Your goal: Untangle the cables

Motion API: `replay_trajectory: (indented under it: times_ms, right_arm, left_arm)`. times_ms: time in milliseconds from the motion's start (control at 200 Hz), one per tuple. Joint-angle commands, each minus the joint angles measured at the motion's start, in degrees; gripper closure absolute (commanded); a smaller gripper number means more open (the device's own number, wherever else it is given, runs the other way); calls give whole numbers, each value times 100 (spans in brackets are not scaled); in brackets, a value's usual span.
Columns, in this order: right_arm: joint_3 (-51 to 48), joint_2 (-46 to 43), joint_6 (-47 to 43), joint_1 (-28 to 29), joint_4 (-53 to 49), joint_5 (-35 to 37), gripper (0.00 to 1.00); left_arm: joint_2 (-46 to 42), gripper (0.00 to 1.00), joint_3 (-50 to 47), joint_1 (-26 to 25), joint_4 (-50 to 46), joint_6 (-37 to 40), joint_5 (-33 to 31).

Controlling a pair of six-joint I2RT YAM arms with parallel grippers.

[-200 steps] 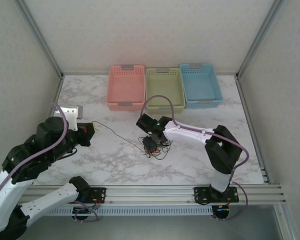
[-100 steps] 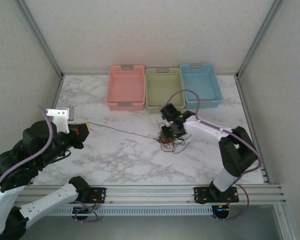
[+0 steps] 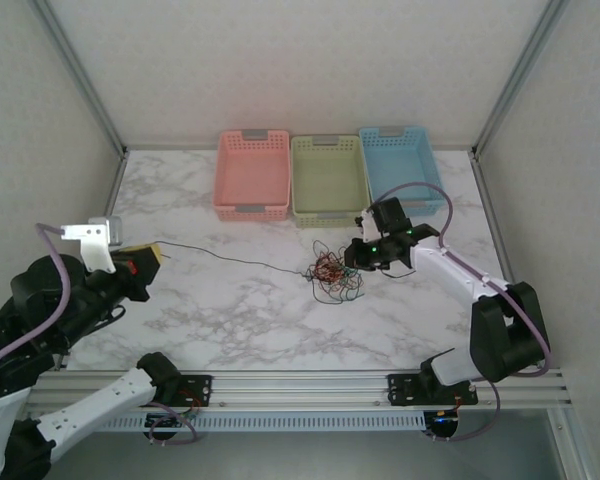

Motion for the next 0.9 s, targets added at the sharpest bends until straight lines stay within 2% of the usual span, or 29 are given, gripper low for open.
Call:
replay_trajectory:
  times_ms: [0,355,686,786,891]
  right_arm:
    - [-51,-163,-11,-150,-69,-191,100]
    - [-397,-176,371,-1203,155,-336,100]
    - [-506,126,628,-1269,517,-1060,100]
    - [-378,47,506,-1266,252,-923,91]
    - [-172,-181,204,-1181,-244,-300,57]
  left_arm:
    - [-76,100,213,49,-137,85,-272]
    - [-279,100,742,52,-459,217,-734]
    - [-201,100,775,38,-395,251,-598]
    - [-115,100,611,50,-289,231,-387]
    - [12,100,442,43,-151,224,-144]
